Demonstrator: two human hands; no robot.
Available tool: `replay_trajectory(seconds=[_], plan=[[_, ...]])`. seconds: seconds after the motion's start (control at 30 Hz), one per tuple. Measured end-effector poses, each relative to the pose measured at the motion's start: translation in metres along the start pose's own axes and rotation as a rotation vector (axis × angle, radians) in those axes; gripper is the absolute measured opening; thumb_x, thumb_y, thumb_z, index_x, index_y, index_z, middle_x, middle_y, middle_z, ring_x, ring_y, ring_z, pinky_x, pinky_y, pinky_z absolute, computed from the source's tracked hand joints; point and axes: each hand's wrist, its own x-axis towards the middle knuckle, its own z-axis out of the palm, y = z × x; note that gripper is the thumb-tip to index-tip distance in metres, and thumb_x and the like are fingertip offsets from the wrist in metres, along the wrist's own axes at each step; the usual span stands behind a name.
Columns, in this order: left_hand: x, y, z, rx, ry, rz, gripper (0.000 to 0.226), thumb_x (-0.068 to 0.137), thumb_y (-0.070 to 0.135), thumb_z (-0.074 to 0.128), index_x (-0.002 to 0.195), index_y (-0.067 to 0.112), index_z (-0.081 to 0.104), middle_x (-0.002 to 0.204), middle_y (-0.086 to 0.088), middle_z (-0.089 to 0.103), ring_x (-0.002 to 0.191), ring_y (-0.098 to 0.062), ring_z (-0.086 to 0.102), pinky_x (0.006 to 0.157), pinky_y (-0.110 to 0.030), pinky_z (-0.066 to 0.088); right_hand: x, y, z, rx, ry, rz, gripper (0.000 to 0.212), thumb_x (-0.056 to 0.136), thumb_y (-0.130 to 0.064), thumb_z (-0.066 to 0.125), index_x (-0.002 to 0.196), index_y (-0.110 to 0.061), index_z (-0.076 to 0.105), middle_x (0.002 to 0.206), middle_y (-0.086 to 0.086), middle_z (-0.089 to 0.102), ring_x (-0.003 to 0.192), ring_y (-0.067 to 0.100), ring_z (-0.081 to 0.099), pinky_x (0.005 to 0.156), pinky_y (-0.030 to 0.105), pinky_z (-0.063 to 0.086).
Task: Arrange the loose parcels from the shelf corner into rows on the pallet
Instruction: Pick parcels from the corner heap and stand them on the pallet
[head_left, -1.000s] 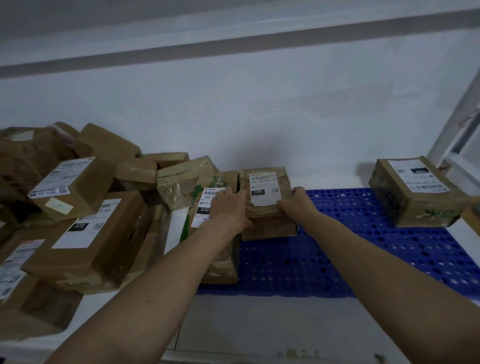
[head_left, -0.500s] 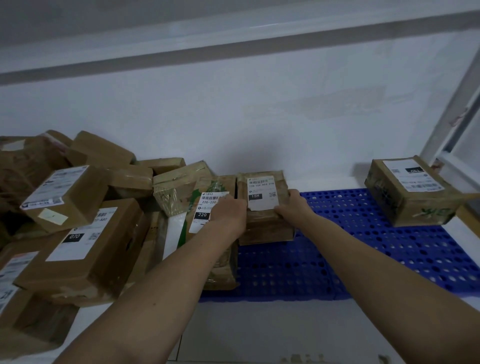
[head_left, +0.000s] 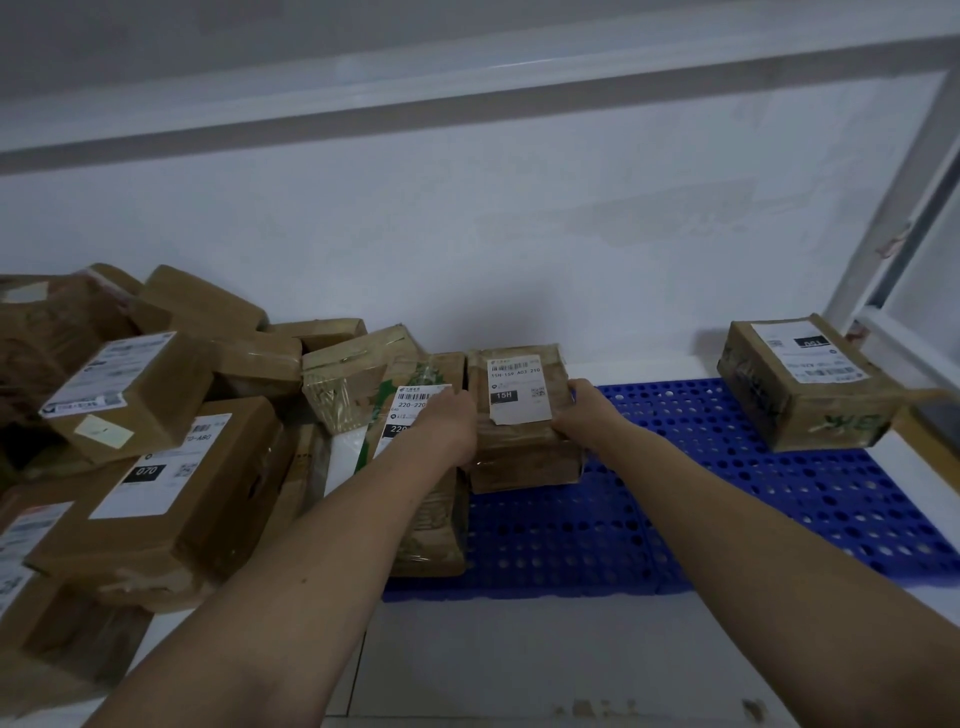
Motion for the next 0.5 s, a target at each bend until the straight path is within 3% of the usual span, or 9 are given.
replay_trajectory(seconds=[0.3,0.37,0.5], plan=[[-0.004,-0.005,-0.002,-0.072,-0.031,0.066,0.093,0.064,0.019,0.088,0.140,0.011,0.036,0.142,-0.012,0.036,0.130,-0.029,0.038,0.105,-0.043,0.040,-0.007,-0.011,-0.003,-0.137,-0.023,0.033,0.048,0.092,-0.009,0.054,0.135,-0.002,0.033,0.137,0.021,0.041,0.119,0.034,0.048,0.099,0.044,0.046],[-0.006,-0.009,-0.008,-0.152,-0.029,0.108,0.085,0.065,0.019,0.087,0.136,0.013,0.041,0.138,-0.011,0.044,0.125,-0.028,0.044,0.100,-0.040,0.043,-0.014,-0.018,-0.006,-0.294,-0.001,0.000,0.047,0.093,-0.013,0.050,0.135,-0.002,0.032,0.136,0.021,0.037,0.123,0.037,0.042,0.102,0.045,0.041],[-0.017,-0.018,-0.023,-0.161,0.085,0.130,0.043,0.085,0.019,0.068,0.124,0.009,0.055,0.124,-0.010,0.058,0.109,-0.023,0.056,0.078,-0.029,0.047,-0.032,-0.040,-0.010,-0.505,0.082,-0.221,0.047,0.091,-0.013,0.051,0.134,-0.005,0.036,0.130,0.018,0.037,0.121,0.037,0.037,0.101,0.048,0.039]])
